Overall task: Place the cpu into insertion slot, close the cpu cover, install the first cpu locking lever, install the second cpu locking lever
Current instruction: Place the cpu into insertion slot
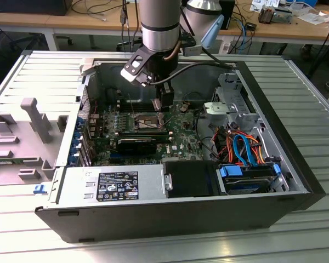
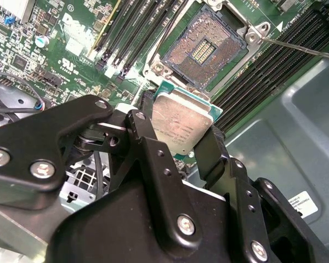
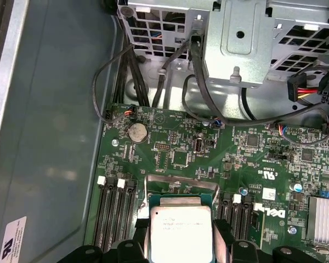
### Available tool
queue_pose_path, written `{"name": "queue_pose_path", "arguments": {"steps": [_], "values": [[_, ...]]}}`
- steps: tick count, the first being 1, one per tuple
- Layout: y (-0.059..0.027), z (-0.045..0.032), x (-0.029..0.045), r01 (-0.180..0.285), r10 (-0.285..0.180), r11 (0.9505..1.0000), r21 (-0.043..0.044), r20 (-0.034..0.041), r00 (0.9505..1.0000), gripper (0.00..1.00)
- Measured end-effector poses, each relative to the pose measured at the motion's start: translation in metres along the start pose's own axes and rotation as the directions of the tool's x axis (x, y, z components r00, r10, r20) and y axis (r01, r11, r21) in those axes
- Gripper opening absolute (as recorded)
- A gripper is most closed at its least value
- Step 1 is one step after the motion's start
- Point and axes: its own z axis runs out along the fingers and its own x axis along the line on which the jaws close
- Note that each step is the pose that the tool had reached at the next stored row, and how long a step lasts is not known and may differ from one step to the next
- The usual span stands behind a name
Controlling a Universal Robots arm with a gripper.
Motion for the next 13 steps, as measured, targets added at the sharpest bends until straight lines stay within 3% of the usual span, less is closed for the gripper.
{"name": "queue_pose_path", "arguments": {"steps": [13], "values": [[0.0, 0.0004, 0.0, -0.015, 0.015, 0.9999, -0.0003, 0.0013, 0.9999, 0.55]]}}
